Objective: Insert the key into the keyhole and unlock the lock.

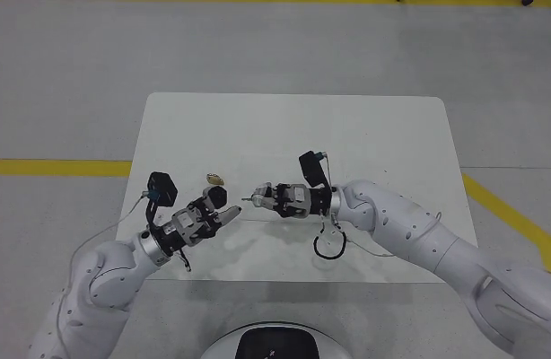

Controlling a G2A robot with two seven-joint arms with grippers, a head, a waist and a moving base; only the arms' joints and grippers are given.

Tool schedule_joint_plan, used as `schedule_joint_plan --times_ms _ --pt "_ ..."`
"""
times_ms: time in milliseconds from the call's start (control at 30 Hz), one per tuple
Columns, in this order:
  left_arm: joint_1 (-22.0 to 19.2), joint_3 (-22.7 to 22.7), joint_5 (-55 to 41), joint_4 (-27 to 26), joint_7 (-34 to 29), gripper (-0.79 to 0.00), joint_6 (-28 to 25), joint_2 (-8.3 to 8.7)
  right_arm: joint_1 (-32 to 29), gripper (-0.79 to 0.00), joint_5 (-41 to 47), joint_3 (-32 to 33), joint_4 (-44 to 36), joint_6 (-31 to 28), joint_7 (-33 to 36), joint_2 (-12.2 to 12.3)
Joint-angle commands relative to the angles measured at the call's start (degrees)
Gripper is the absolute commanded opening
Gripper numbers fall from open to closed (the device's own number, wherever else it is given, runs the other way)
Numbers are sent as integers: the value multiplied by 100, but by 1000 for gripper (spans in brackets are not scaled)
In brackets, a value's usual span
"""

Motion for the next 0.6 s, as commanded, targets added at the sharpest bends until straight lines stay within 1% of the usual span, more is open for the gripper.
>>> schedule_joint_plan --times_ms 0,100,200,300,367,467,567 --pt "63 -207 105 45 185 0 62 12 -55 -785 -153 80 2 0 -193 61" --pt "153 -550 441 165 535 0 398 22 -147 -785 -370 217 20 0 -505 160" --pt "220 -708 868 244 881 0 736 16 -237 -785 -559 340 3 0 -773 246" --pt "208 -739 1468 356 1249 0 1224 -3 -237 -785 -559 340 3 0 -773 246" --pt "62 -701 2038 550 1413 0 1692 -17 -237 -785 -559 340 3 0 -773 246" --pt "-298 -463 2913 912 1579 0 2182 -42 -237 -785 -559 340 3 0 -773 246" --pt "-668 -207 3521 1282 1619 0 2234 -56 -237 -785 -559 340 3 0 -773 246"
